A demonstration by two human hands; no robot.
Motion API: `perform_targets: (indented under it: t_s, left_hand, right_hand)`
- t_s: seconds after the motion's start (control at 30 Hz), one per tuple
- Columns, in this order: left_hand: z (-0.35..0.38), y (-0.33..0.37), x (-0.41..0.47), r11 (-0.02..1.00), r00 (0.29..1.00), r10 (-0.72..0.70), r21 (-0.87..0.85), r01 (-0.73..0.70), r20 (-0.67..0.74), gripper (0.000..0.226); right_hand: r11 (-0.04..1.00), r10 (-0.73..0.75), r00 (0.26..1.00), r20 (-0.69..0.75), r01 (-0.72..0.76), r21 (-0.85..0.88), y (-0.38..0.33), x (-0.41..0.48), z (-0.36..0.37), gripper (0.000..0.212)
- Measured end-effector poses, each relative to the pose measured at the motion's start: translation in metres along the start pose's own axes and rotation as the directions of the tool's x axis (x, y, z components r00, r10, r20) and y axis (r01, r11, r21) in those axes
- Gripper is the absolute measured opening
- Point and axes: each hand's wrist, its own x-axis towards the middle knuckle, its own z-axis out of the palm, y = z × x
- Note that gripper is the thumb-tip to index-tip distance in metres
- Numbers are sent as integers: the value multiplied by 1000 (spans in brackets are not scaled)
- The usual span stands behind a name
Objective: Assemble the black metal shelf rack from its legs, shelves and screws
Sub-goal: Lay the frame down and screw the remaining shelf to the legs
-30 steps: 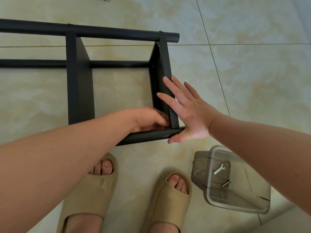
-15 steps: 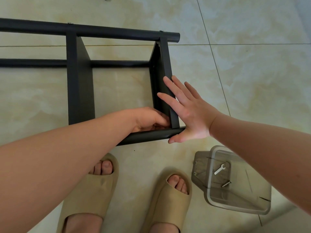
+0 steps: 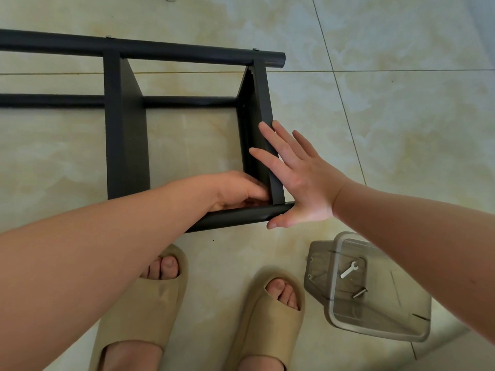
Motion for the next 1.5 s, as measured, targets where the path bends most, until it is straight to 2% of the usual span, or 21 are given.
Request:
perform_targets:
  t_s: [0.3,0.4,0.5,0.63,0.83,0.93,1.03,1.2,1.37,1.5]
  left_hand:
    - [-2,2,-1,991,992,-65,-110,77,107,27]
    - [0,4,-2,993,991,-110,-22,112,78,18]
    - [1,2,0,997,999,-47,64,47,-6,12]
    - [-2,-1,1,1000,1000,-15,-5,15,9,19]
    - [-2,1,0,992,992,-63,-105,74,107,25]
    - [-1,2,0,995,994,-102,-12,103,43,17]
    - [0,0,1,998,999,-37,58,39,-35,12]
    - [-1,-2,1,1000,1000,-7,-22,7,7,22]
    - [-1,2,-2,993,993,-19,-116,33,119,25]
    - [0,4,-2,988,989,-100,-109,111,106,24]
  right_hand:
    - [1000,-4,1000,-7,4,8,0,0,0,130]
    - [1000,-1,1000,5,1,1,-1,0,0,131]
    - [1000,1,1000,8,-1,5,-1,0,-1,130]
    - [1000,-1,1000,11,1,8,-1,0,-2,130]
    - [1000,3,1000,14,-3,1,-1,0,-2,130]
    - [1000,1,1000,16,-1,-4,-1,0,-2,131]
    - [1000,1,1000,18,-1,-5,-1,0,-3,131]
    - [1000,2,1000,14,-2,2,-1,0,-3,130]
    - [1000,1,1000,10,-1,1,-1,0,-2,130]
    - [1000,2,1000,9,-2,2,0,0,-2,131]
